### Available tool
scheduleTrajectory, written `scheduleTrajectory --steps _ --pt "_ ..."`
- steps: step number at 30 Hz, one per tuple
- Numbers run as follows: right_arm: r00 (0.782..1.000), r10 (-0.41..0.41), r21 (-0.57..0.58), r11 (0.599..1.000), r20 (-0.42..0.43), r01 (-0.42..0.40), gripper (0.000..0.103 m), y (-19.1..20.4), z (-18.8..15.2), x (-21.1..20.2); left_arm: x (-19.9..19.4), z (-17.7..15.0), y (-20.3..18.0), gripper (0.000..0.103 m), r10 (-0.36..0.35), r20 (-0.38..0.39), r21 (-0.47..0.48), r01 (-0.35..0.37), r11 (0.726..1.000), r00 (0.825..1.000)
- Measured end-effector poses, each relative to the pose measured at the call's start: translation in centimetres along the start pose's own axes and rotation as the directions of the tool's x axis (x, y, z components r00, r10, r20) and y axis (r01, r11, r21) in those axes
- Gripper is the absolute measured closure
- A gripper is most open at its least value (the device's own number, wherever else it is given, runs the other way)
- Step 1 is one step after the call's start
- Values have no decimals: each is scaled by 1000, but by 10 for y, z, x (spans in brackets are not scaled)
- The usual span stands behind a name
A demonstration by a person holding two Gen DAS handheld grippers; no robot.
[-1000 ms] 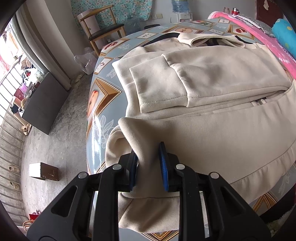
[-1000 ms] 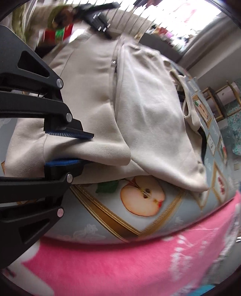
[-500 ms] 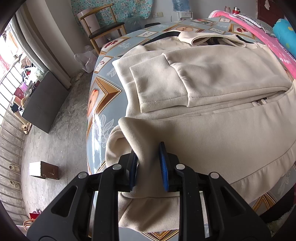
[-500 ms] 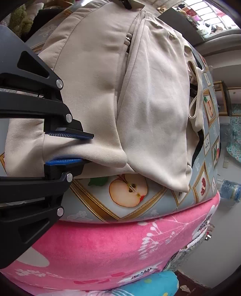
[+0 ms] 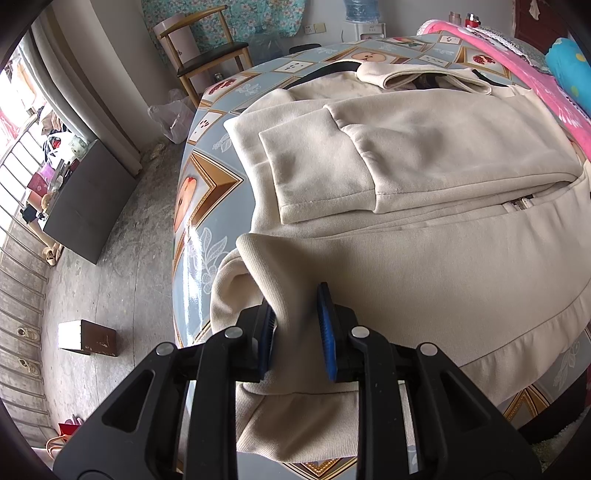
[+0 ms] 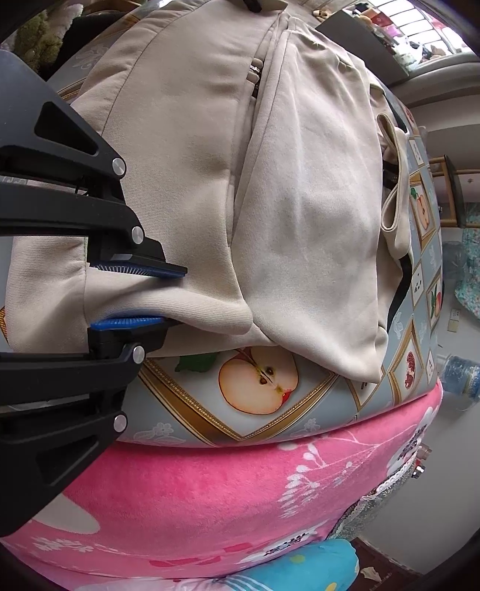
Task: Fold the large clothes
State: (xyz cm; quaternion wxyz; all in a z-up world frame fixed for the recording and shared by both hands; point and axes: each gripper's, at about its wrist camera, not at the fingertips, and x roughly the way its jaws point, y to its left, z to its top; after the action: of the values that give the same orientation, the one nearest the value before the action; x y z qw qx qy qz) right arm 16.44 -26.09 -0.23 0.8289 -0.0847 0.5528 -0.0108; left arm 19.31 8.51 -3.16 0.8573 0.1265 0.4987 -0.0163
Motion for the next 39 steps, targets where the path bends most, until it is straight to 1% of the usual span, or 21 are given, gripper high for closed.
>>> scheduleTrajectory --steps 6,13,17,20,22,24,27,31,33,36,39 --pt "1000 -12 3 1000 14 12 84 1 -2 -1 0 1 0 81 -1 1 -1 1 1000 1000" --pt "999 -15 25 1000 36 14 93 -1 -4 -5 0 -2 1 80 -5 11 -6 5 1000 1000" --pt "998 -24 33 999 54 22 95 -1 -6 -9 -1 -3 2 81 -9 22 -8 9 1000 1000" --pt "997 -30 43 999 69 27 96 -1 -8 -12 -3 -5 2 83 -6 49 5 6 1000 999" --pt "996 -41 45 998 82 37 96 0 -10 -17 -6 -7 4 92 -3 72 5 2 1000 997" --pt "993 -56 45 998 101 51 97 2 -13 -25 -14 -11 6 95 -9 100 0 9 1000 995" --pt "988 -76 45 996 131 71 97 3 -19 -38 -33 -14 7 97 -18 150 2 18 1000 989" --pt "977 -97 72 994 190 85 97 5 -30 -68 -65 -25 12 98 -34 214 3 34 999 976" --pt "971 -99 95 992 219 79 97 6 -35 -83 -84 -32 19 98 -56 243 -13 61 998 968" --pt "958 -97 138 988 271 61 97 3 -40 -108 -108 -38 29 98 -70 283 -39 85 996 957" --pt "944 -102 153 987 313 56 97 0 -34 -125 -125 -34 39 98 -108 317 -76 138 987 942"
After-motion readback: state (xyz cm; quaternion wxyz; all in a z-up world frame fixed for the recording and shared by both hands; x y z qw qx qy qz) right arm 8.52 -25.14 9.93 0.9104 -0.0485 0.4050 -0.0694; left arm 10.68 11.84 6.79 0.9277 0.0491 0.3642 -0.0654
